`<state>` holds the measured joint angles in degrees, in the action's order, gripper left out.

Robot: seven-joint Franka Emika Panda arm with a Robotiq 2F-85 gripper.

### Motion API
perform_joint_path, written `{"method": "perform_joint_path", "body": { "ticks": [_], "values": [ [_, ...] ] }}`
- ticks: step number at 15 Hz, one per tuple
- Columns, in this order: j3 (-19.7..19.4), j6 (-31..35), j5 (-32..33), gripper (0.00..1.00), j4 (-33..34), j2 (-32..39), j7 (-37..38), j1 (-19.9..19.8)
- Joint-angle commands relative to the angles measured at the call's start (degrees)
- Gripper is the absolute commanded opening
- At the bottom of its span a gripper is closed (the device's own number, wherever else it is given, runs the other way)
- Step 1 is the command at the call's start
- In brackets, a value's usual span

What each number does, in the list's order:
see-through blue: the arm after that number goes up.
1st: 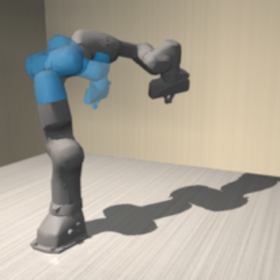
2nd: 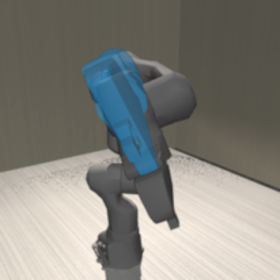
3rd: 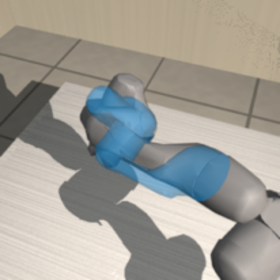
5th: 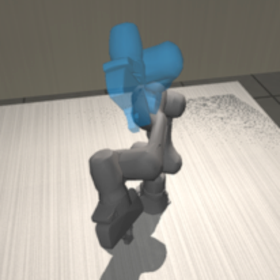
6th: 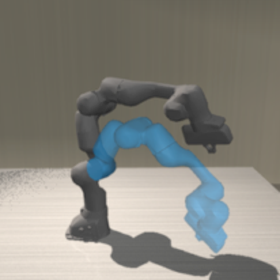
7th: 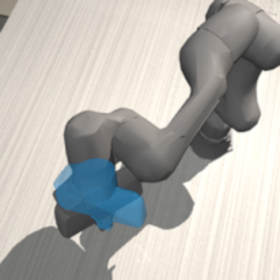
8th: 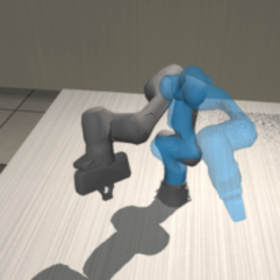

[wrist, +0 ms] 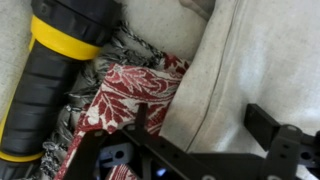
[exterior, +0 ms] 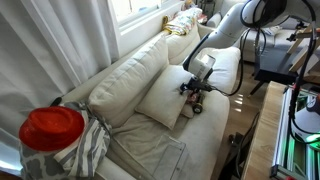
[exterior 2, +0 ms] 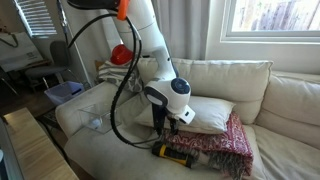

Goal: Pick up the white pillow and place it on the left corner on the couch

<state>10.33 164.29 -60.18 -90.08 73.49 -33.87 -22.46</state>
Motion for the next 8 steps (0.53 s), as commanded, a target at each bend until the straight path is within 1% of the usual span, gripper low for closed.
{"method": "perform_joint_path", "body": {
  "ticks": [1,2,3,4,6,8],
  "values": [
    [2.4,6.6,-4.1,0.71,6.8,5.8,0.2,-0.1],
    [2.9,8.2,-4.9,0.68,7.9,6.7,0.2,0.0],
    [3.3,10.0,-5.6,0.61,8.5,7.1,0.2,0.3],
    [3.8,11.9,-6.4,0.52,9.3,7.7,0.5,0.5],
    [5.1,15.7,-7.9,0.38,9.9,7.9,0.7,1.0],
    [5.3,19.1,-8.5,0.25,8.7,6.7,1.4,1.8]
  ]
}}
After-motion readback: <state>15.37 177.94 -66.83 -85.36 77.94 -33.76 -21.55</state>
